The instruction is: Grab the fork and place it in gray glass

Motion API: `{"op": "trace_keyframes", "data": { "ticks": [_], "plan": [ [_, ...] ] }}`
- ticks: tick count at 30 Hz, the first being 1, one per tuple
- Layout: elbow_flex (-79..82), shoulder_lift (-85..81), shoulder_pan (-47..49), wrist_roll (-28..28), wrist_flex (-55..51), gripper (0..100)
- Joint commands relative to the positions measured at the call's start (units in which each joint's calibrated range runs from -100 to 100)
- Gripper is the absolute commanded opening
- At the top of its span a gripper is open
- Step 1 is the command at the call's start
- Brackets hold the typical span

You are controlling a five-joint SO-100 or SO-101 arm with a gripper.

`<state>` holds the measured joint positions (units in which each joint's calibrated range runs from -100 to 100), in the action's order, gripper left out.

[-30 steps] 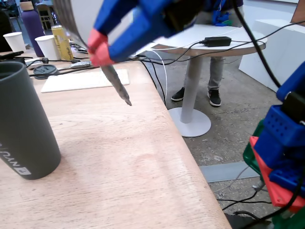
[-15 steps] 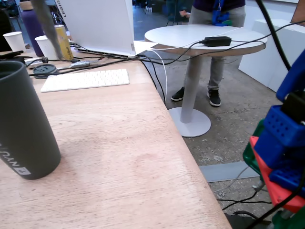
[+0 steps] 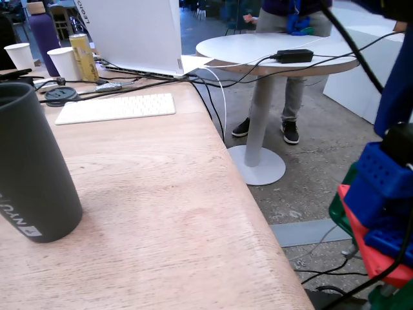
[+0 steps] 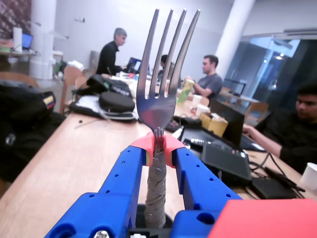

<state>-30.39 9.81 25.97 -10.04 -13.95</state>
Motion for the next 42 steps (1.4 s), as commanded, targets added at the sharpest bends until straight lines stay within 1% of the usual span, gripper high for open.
{"op": "trace_keyframes", "data": {
  "ticks": [1,6,14,20,24,29,30,33,34,35,42],
  "plan": [
    [-3.17,1.51,-0.42,0.15,5.99,0],
    [-3.17,7.25,-0.76,0.93,12.48,0],
    [-1.18,9.23,-0.59,0.93,11.33,0],
    [8.82,7.94,-0.59,0.93,11.33,0],
    [18.07,2.28,-0.59,0.93,11.90,0],
    [18.54,2.28,-2.46,0.20,11.49,0],
    [18.54,2.45,-2.79,0.15,11.41,2],
    [19.30,2.71,-3.13,0.20,11.33,22],
    [19.39,2.79,-3.13,0.20,11.33,25],
    [19.39,2.79,-3.13,0.20,11.33,26],
    [19.39,2.02,-2.96,0.20,11.41,26]
  ]
}}
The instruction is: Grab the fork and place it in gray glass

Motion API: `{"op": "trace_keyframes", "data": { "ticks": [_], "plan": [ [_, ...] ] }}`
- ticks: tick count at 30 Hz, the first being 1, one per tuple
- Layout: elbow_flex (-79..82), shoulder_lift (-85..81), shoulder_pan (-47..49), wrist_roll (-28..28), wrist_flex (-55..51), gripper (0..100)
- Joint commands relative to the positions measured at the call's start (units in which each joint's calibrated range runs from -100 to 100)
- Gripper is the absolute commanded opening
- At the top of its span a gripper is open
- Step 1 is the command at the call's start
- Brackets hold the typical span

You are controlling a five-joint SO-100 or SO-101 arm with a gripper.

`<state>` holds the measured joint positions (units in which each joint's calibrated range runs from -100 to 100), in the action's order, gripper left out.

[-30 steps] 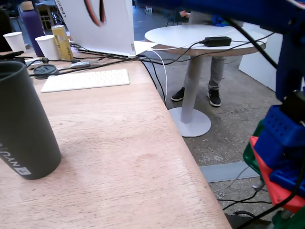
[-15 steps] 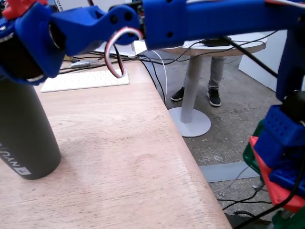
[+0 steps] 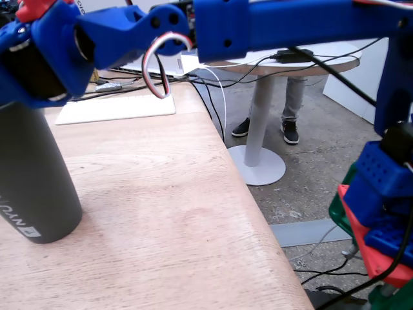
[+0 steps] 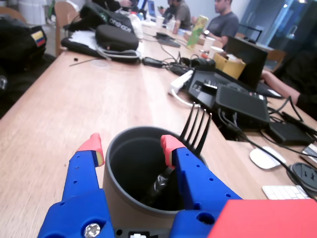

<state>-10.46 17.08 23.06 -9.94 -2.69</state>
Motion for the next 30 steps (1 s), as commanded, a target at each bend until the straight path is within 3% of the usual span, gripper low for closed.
{"op": "trace_keyframes", "data": {
  "ticks": [1,6,15,19,23,30],
  "plan": [
    [-0.54,-5.24,-0.05,0.10,0.15,26],
    [0.31,-10.73,1.64,0.59,-0.02,26],
    [41.94,-46.92,1.81,0.29,0.15,27],
    [49.39,-56.44,0.63,0.88,0.15,26],
    [56.66,-64.50,0.12,9.77,0.15,27],
    [66.67,-74.54,-0.05,10.35,0.15,25]
  ]
}}
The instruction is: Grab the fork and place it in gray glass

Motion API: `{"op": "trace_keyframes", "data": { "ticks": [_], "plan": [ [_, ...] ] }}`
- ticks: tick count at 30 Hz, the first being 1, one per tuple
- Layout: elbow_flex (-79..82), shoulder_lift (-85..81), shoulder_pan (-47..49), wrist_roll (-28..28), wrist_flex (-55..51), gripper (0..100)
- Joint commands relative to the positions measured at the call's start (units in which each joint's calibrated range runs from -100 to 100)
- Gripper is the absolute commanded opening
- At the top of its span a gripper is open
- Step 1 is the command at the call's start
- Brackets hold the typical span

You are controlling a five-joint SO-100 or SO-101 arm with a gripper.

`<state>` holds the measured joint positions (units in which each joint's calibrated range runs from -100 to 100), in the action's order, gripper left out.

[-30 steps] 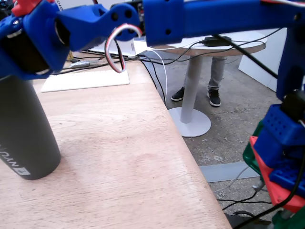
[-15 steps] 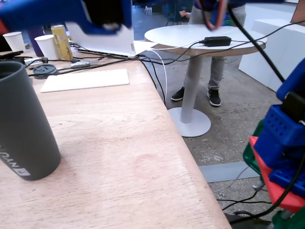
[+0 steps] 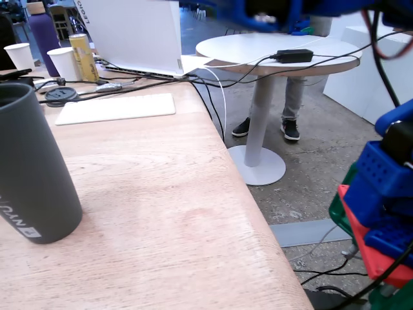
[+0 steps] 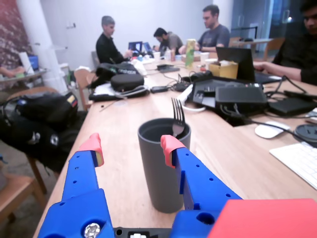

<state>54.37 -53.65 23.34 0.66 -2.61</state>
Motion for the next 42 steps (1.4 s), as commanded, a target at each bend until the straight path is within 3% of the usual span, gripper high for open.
{"op": "trace_keyframes", "data": {
  "ticks": [1,4,13,15,20,25,42],
  "plan": [
    [3.91,-5.35,-0.33,-0.24,0.06,22],
    [10.99,-12.04,-0.16,0.34,0.06,0],
    [45.15,-35.97,-0.33,-0.29,-0.18,0],
    [45.34,-37.17,0.51,-0.24,-4.94,0],
    [45.34,-43.43,-0.33,-0.39,-29.16,0],
    [45.34,-43.52,-0.33,-0.39,-37.87,0],
    [45.34,-43.52,1.02,-0.29,-37.87,0]
  ]
}}
